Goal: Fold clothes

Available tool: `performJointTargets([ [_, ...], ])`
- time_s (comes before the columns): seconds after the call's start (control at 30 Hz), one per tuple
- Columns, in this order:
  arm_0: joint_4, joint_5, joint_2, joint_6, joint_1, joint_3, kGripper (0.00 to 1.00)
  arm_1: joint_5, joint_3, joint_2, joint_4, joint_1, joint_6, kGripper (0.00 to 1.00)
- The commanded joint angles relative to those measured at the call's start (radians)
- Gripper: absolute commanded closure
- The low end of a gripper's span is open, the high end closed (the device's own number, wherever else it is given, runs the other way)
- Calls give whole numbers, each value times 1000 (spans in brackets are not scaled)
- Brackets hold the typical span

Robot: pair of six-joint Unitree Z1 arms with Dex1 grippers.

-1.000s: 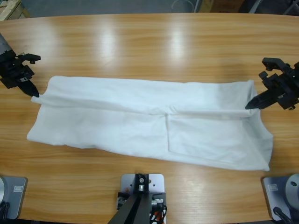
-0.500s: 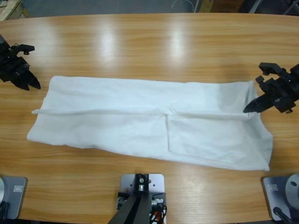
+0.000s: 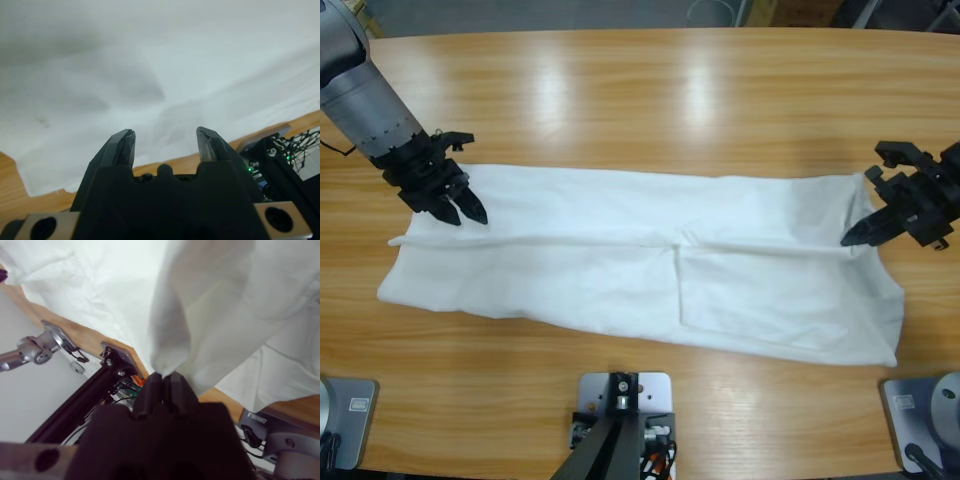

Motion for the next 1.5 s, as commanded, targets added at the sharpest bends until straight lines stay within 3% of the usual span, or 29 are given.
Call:
performJointTargets([
  [0.03,-39,13,29,-16,-22,41,515,-36,11,97,36,109,98,1000],
  [0.27,-37,13,16,-15,-24,57,515,-130,10,67,71,125,208,1000],
  [0.3,-37,13,13,-15,-26,58,515,-166,8,60,76,125,239,847],
  [0.33,-36,13,11,-14,-27,60,515,-213,0,56,87,125,272,368],
  [0.37,-36,12,9,-13,-28,62,515,-260,-10,57,104,125,302,61],
  [0.4,-36,12,9,-13,-29,63,515,-293,-16,58,120,125,314,0],
  [0.5,-36,13,13,-10,-35,64,515,-372,-33,14,148,131,360,0],
  [0.67,-37,15,19,-9,-42,68,515,-390,-84,-165,110,131,376,0],
  [0.7,-37,18,18,-9,-42,68,515,-377,-102,-204,54,131,362,45],
  [0.77,-43,42,16,-5,-42,68,515,-296,-110,-199,-62,133,305,413],
  [0.8,-58,62,12,-4,-45,75,515,-256,-110,-162,-120,146,259,549],
  [0.83,-92,81,4,-4,-49,95,515,-241,-118,-114,-159,176,207,570],
  [1.07,-178,110,-35,-21,-50,146,501,-207,-168,134,-289,243,-5,547],
  [1.5,-178,109,-22,-21,-58,164,495,-170,-213,266,-318,264,-43,552],
])
